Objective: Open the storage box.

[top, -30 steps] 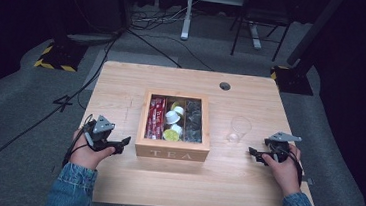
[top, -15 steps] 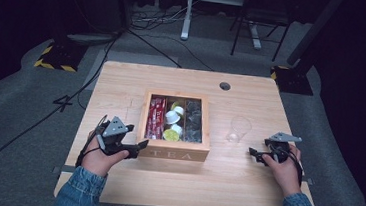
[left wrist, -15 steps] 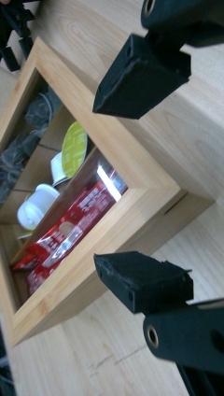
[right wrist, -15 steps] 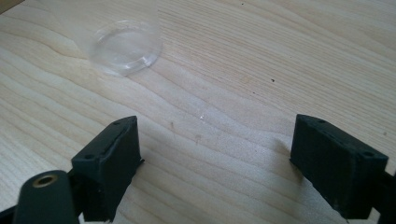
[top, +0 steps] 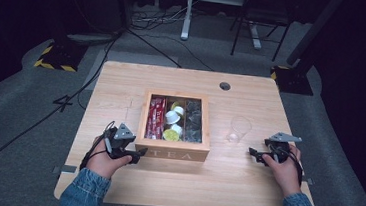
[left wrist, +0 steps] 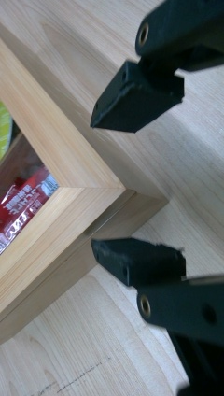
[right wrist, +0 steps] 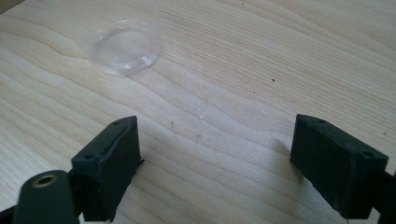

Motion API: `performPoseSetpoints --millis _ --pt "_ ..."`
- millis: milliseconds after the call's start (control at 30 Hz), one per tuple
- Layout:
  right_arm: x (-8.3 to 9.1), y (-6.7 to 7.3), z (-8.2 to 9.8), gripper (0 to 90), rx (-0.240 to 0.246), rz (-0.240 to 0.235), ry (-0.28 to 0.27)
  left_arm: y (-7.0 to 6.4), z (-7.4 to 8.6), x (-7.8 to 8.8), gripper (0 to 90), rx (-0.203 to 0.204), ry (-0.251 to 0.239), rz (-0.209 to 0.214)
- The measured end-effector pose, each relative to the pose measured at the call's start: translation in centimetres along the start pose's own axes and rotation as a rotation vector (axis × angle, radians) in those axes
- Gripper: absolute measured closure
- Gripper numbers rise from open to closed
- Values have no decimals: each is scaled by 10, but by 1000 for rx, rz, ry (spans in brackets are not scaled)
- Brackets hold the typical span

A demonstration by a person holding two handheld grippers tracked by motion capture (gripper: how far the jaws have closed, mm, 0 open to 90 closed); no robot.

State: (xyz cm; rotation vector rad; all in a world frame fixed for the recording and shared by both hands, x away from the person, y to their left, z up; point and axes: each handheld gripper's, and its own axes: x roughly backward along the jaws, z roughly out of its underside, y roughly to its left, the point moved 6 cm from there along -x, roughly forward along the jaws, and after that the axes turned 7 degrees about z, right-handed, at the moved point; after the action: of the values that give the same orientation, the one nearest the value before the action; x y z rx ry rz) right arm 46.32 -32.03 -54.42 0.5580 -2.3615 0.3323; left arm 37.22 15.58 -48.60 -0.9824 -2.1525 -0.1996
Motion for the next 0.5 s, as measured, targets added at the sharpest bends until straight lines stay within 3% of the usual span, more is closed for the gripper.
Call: performPoseSetpoints --millis 367,500 --pt "0 0 0 157 0 0 0 3 1 3 482 -18 12 -5" --pt "0 0 0 156 1 0 0 3 -2 5 511 -43 14 -9"
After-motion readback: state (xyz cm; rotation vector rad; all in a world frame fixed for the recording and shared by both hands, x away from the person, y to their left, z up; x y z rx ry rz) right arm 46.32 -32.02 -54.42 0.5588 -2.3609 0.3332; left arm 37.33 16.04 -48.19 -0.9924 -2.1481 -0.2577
